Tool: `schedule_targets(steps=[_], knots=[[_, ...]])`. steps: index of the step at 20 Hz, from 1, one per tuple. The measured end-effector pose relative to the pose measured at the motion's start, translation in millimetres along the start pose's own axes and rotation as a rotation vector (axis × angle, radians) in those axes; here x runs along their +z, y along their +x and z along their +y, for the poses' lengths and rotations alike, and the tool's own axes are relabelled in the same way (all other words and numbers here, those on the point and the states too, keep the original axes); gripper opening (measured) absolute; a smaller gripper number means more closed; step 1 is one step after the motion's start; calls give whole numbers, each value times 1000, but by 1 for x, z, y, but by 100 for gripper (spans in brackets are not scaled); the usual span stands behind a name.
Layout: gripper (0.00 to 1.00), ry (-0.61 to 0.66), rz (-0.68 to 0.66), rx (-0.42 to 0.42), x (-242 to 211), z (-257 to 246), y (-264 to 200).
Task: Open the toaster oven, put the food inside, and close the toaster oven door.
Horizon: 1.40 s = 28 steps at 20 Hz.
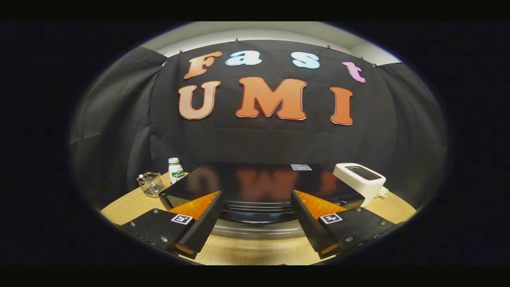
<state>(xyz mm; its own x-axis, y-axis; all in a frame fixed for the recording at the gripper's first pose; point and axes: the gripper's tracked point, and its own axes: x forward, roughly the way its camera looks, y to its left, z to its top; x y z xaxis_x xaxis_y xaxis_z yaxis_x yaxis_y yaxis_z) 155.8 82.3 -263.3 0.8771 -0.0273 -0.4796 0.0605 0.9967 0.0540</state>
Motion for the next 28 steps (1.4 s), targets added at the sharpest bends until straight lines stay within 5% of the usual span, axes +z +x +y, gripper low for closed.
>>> schedule_targets(steps=[9,14,28], knots=[[95,24,-20,45,-13,8,-2],[77,33,-25,76,-22,12,-17],[76,-37,76,120,-57,13,-83]])
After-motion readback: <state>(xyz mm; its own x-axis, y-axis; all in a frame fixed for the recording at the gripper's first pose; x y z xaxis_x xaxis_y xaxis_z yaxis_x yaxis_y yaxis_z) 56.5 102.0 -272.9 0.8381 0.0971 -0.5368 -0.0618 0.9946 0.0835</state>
